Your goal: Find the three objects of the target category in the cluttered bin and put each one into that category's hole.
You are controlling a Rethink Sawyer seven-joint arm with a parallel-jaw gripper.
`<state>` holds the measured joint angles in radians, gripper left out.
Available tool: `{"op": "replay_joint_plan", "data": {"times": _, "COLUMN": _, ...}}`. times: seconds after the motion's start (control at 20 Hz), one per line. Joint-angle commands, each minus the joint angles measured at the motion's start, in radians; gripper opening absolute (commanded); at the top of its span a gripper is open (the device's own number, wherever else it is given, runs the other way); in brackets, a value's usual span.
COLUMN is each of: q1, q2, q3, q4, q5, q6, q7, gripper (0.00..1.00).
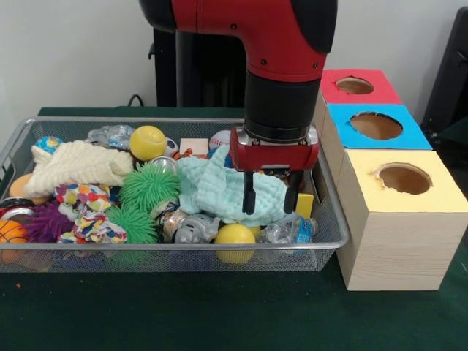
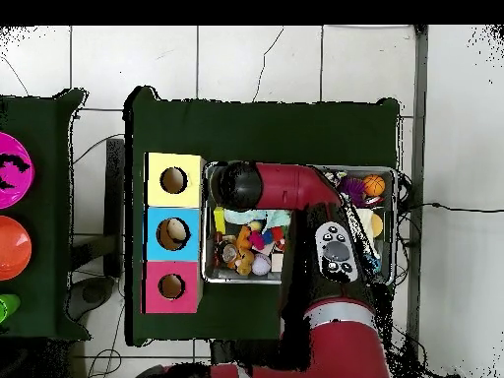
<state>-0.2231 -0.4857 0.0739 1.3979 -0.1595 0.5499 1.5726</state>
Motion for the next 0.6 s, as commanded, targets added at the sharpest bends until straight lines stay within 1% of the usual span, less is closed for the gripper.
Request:
{"op": "replay_joint_plan", "data": {"times": 0.05, "q1": 0.002, "q2": 0.077, "q3": 0.092, "q4": -0.032, "q5": -0.027, "q6": 0.069, "q7": -0.008, "gripper": 1.00}}
{"op": "replay_joint_plan", "data": {"times": 0.15, "q1": 0.006, "q2": 0.090, "q3": 0.091, "q4": -0.053, "q5": -0.026, "q6": 0.071, "q7": -0.005, "gripper": 1.00}}
{"op": "replay_joint_plan", "data": {"times": 0.25, "q1": 0.009, "q2": 0.102, "q3": 0.088, "q4": -0.045, "q5": -0.029, "q6": 0.047, "q7": 0.004, "gripper": 1.00}}
{"op": "replay_joint_plan", "data": {"times": 0.6, "q1": 0.027, "q2": 0.106, "q3": 0.076, "q4": -0.029, "q5": -0.030, "q6": 0.013, "q7": 0.034, "gripper": 1.00}}
